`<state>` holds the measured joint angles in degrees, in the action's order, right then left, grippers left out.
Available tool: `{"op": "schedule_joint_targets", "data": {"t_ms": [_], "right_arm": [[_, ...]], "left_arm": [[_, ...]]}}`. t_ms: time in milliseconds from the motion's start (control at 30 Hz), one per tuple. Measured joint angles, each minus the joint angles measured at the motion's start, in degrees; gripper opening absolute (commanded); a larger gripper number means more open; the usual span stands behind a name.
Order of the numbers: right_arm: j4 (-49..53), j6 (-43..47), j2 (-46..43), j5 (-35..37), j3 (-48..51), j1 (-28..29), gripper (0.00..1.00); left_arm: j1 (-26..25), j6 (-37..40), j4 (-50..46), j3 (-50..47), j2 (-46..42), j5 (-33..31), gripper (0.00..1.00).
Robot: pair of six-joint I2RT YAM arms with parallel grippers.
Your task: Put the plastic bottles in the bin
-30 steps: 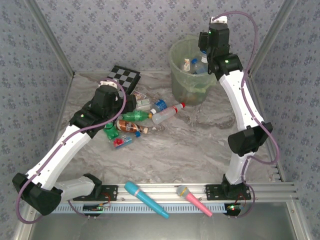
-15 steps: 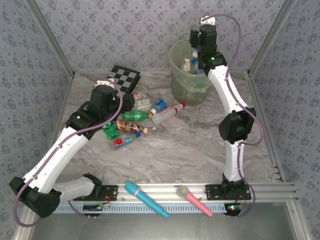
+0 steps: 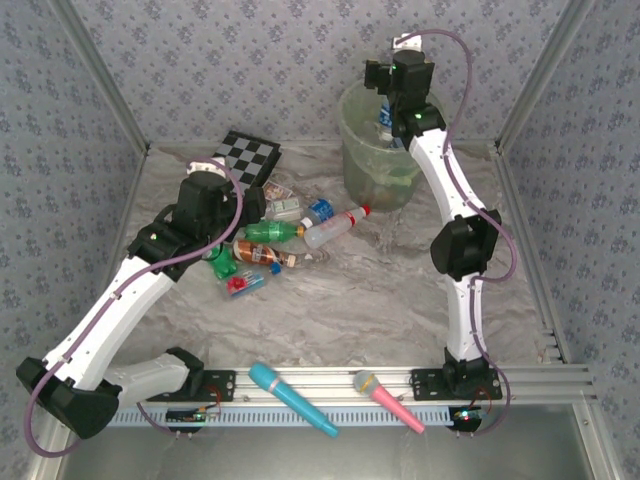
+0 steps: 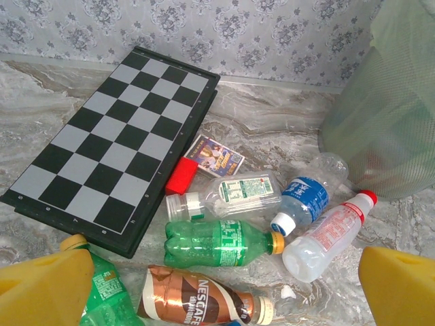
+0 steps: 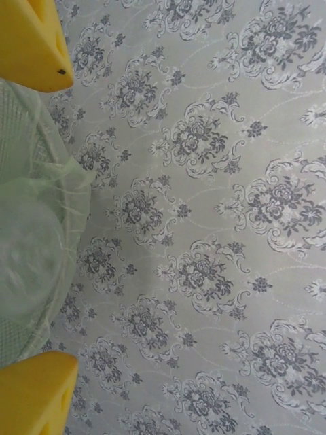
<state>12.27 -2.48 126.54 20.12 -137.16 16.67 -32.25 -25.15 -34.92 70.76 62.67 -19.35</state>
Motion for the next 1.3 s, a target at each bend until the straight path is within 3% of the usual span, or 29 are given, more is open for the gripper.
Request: {"op": "schedule_joint_targets", "data": {"t_ms": [800, 1033, 1300], "right_arm": [[8.39, 2.08, -9.55, 5.46, 4.63, 5.92, 1.0], [10.93, 1.66, -13.9, 6.05, 10.69, 7.61, 1.0], [12.04, -1.22, -24.57, 2.93, 22.23, 7.41, 1.0]], "left_arm": [[0.37, 1.53, -1.81, -1.7, -1.88, 2.89, 1.0], [0.37, 1.27, -2.62, -3.61, -2.54, 3.93, 1.0], [0.37, -2.43, -4.61, -4.59, 0.55, 4.55, 0.96]]}}
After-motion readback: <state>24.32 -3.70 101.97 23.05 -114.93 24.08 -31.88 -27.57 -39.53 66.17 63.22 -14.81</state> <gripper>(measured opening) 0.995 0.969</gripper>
